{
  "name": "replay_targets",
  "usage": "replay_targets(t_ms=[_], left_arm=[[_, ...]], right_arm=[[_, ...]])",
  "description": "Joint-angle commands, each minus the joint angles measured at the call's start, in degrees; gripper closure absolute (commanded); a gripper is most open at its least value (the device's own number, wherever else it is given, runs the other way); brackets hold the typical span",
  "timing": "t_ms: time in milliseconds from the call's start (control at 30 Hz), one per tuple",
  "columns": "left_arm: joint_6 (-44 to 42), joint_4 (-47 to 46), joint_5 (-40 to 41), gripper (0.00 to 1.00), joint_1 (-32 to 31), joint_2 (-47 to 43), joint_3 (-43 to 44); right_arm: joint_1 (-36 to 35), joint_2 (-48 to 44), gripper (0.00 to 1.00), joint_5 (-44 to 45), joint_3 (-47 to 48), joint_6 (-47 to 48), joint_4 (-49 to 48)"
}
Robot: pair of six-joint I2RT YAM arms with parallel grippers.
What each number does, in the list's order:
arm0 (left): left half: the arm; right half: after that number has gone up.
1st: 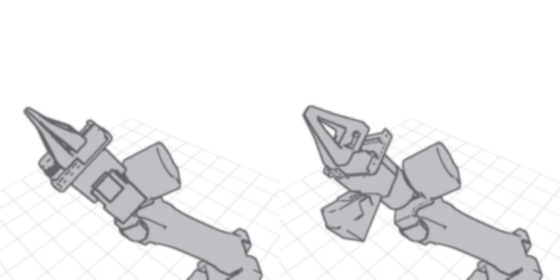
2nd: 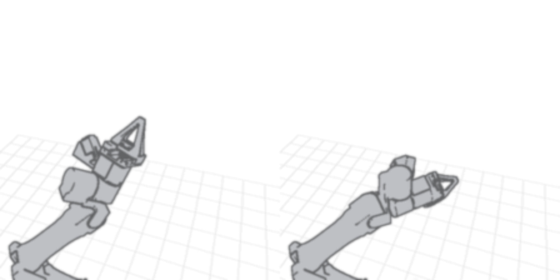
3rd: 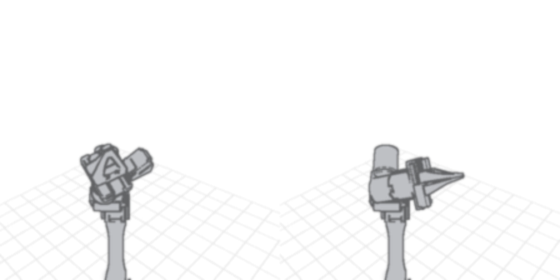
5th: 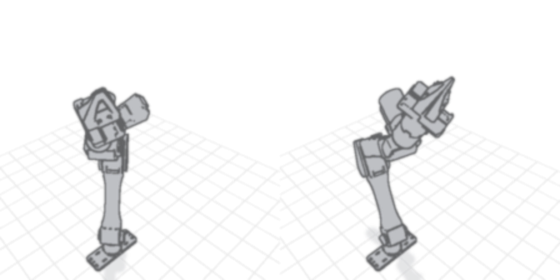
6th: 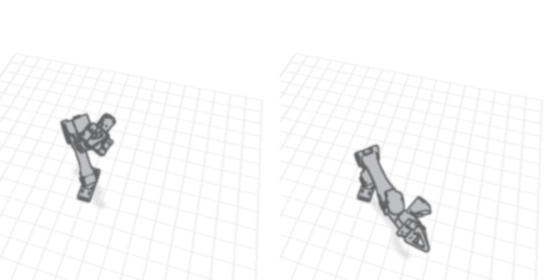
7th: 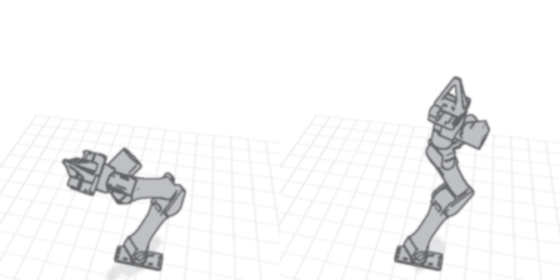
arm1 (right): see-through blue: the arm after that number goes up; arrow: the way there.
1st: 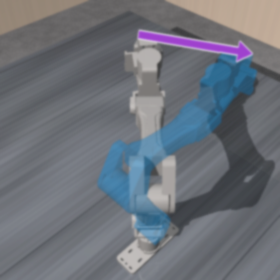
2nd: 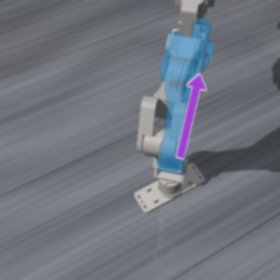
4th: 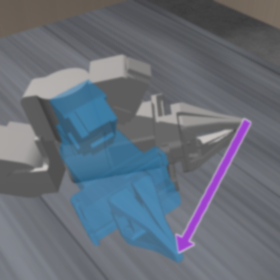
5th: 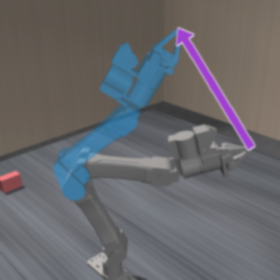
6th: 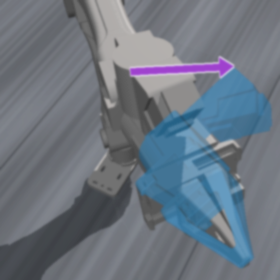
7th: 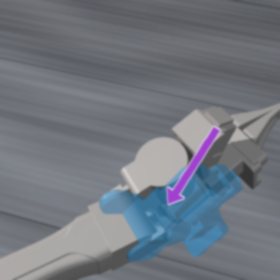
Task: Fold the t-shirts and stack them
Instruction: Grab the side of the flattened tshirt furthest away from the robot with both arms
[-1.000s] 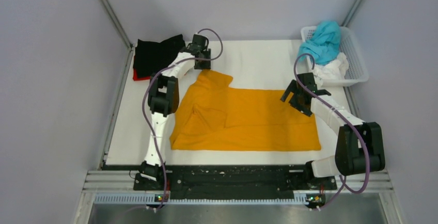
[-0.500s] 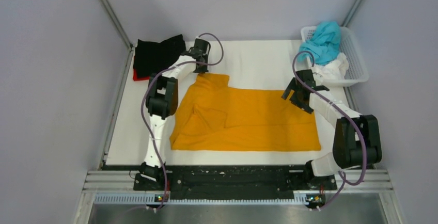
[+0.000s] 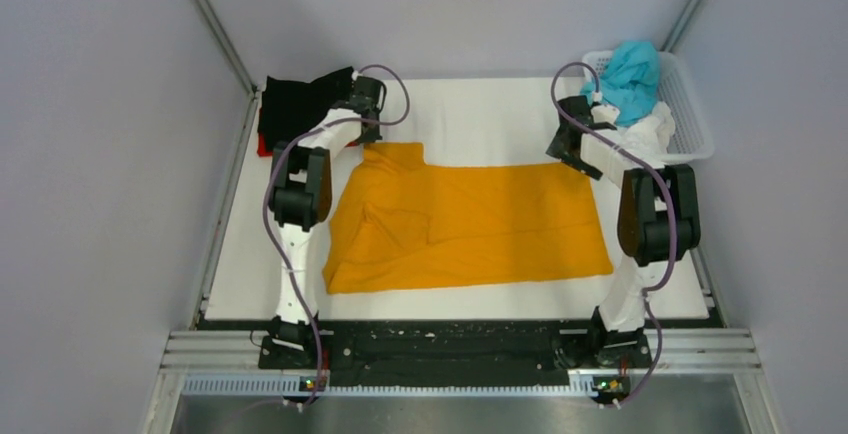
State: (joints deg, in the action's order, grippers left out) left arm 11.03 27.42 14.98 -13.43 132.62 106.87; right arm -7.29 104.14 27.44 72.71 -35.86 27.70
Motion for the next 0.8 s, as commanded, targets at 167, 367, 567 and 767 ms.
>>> replay_targets(t_ms=[167,367,567,767], left_arm=[[-1.2,-3.5,-3.9,1.0,1.7,-6.3,-1.3],[-0.9,-3.5,-9.0,1.0,1.7,-7.6,-1.6],[0.9,-4.8,-13.2,1.0,1.5,-11.8,-3.6],[1.6,-6.8,-14.6,1.0,1.2,-17.0,-8.8]], right_arm=[[0.6,11.7,0.11,5.2,13.3,2.6,0.7],[0.6,14.9,0.16,6.4,15.2,2.8,0.9],[0.5,14.3,0.29,6.4,12.0,2.7,1.0],[0.6,13.1,0.35,6.2,8.4,2.4,0.0]])
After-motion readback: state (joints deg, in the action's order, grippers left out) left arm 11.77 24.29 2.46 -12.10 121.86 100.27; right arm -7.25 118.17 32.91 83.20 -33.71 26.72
